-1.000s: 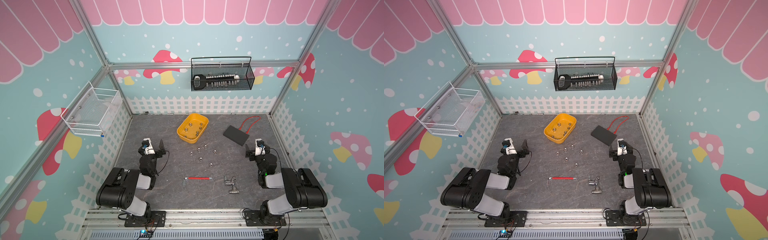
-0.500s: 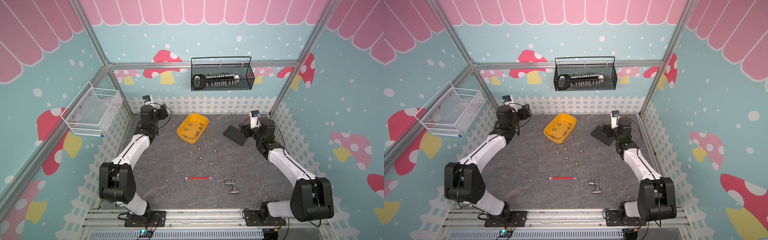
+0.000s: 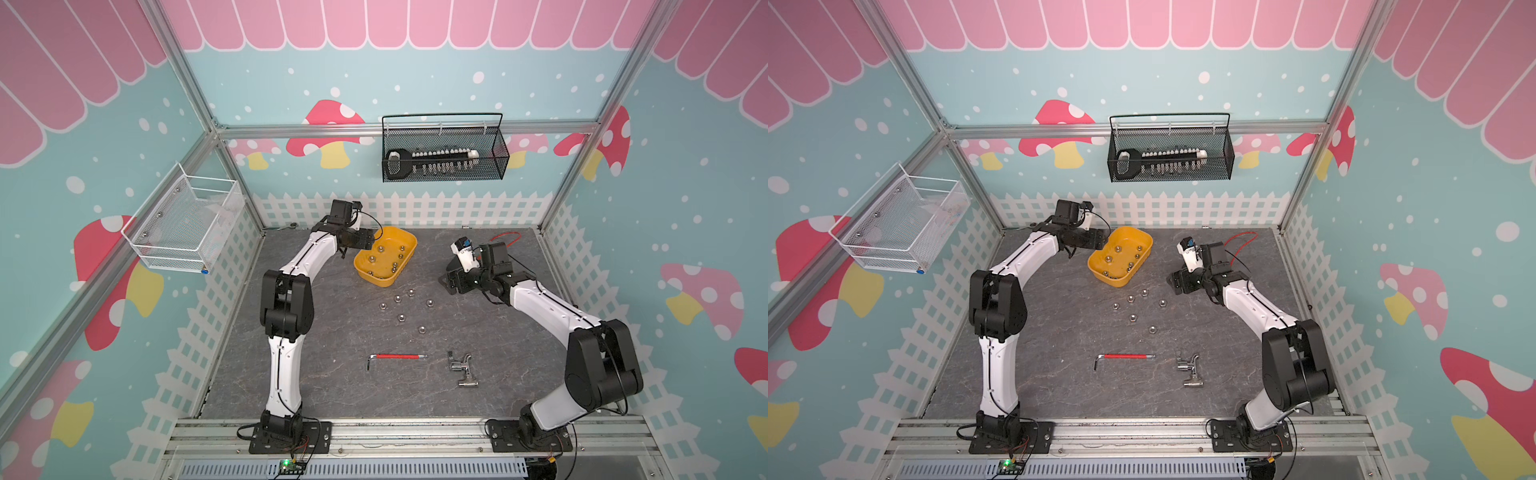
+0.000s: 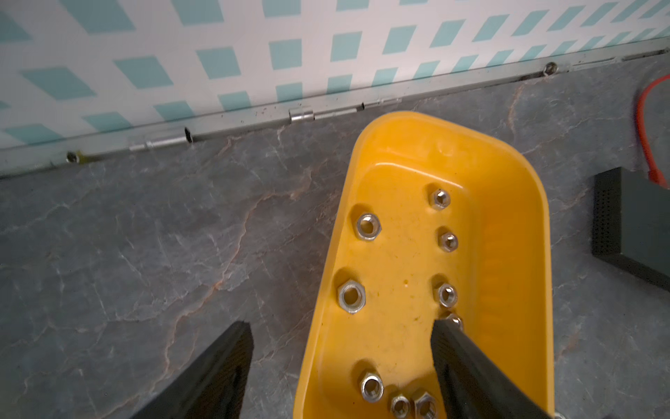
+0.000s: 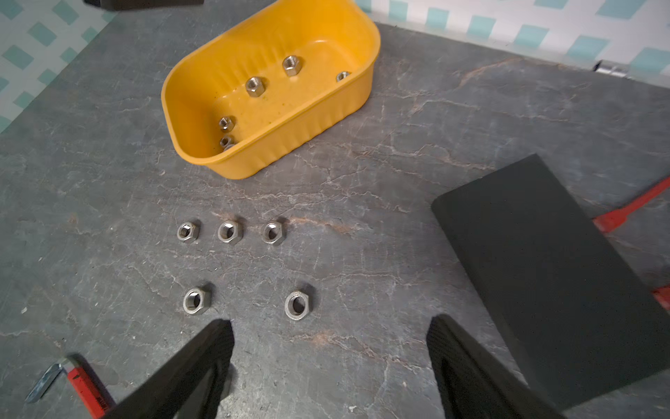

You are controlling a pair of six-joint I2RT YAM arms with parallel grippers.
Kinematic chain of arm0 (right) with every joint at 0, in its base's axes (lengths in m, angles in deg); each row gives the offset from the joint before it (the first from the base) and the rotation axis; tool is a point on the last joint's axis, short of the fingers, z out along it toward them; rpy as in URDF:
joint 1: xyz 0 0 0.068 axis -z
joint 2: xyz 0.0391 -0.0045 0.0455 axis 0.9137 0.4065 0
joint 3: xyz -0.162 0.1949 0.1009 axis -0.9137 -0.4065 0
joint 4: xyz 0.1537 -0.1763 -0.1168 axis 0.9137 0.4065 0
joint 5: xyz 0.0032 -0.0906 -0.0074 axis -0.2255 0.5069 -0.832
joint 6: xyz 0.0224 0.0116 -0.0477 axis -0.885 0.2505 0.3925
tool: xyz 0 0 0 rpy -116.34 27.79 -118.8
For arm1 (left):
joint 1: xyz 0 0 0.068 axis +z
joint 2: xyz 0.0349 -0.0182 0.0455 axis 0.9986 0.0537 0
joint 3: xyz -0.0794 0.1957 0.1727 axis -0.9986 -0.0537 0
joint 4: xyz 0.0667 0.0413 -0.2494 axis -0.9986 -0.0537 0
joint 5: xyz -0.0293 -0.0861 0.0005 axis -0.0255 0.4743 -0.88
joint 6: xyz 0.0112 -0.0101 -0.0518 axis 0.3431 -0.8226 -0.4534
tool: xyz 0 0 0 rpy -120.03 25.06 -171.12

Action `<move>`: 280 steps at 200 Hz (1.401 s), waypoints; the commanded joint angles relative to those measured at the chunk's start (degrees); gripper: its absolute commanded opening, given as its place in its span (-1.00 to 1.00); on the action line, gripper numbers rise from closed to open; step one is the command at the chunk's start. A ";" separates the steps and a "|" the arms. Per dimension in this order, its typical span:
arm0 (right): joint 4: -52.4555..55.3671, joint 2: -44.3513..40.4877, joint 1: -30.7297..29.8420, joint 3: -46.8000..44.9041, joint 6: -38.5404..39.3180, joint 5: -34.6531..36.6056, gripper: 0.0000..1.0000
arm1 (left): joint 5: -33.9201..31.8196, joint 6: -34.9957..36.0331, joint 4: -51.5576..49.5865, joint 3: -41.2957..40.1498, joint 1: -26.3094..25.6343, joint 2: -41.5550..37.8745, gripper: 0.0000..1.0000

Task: Put the nuts on the desktop into the storage box
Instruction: Pick up the storage box at the center of the board.

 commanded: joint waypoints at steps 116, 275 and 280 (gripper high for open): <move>2.00 6.62 -3.04 2.54 3.98 -7.67 0.74 | 0.52 11.84 -10.86 16.39 0.92 16.71 -0.23; 2.63 -0.59 -5.18 -1.12 3.70 -5.76 0.68 | -8.52 7.04 -3.39 -18.95 3.62 -7.32 -1.00; 2.66 -1.10 -5.30 -1.31 3.63 -5.82 0.68 | -9.48 6.71 -2.51 -21.19 3.65 -9.45 -1.00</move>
